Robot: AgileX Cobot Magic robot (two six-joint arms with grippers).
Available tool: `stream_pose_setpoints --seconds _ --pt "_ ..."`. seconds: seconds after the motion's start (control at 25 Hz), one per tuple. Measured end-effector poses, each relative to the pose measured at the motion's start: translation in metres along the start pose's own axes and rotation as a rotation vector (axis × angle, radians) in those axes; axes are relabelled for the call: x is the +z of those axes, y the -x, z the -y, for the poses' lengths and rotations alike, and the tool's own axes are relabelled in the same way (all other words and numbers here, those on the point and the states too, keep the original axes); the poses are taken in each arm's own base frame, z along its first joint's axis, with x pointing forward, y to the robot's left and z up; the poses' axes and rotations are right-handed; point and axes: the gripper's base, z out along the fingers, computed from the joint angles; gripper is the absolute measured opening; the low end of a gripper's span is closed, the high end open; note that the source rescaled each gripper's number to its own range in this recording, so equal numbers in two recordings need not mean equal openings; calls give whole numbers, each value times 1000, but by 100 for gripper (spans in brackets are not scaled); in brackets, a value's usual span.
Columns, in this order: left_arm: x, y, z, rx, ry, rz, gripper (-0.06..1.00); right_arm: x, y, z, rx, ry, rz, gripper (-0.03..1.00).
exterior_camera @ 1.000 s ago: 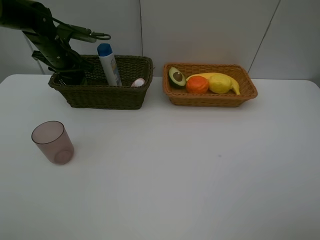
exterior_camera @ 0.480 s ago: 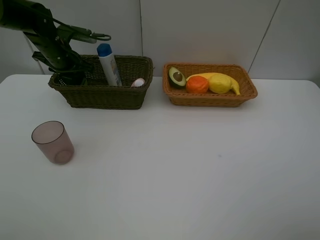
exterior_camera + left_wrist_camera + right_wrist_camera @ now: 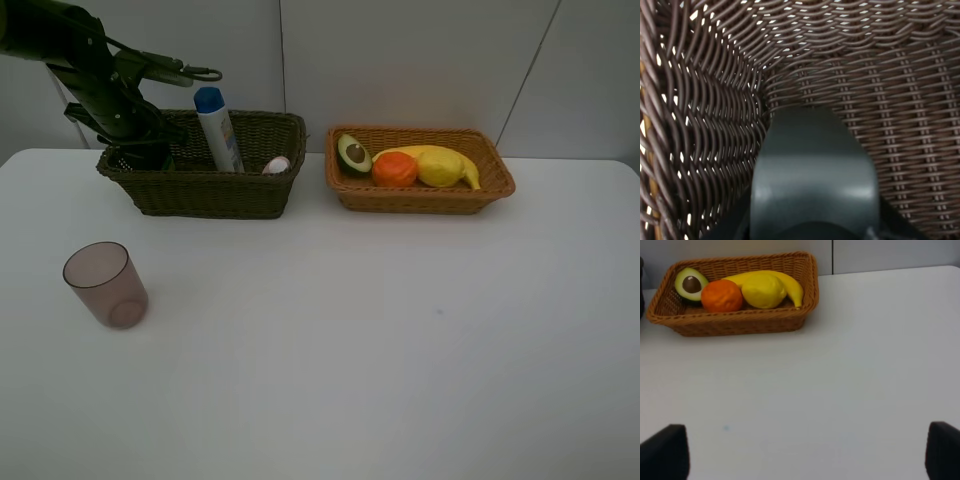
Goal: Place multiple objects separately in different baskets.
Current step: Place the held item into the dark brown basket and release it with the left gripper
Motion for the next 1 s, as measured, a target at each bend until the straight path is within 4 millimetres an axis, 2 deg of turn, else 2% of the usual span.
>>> stream_pose_setpoints --seconds 0.2,0.4,0.56,1.0 --pt "0 0 1 -12 -7 0 74 0 0 0 0 0 0 100" --pt "0 0 1 -14 -9 0 87 0 0 0 0 0 0 100" --pt "0 0 1 -17 -11 0 91 0 0 0 0 0 0 100" --pt "0 -1 1 -19 -12 -13 92 0 0 0 0 0 0 100"
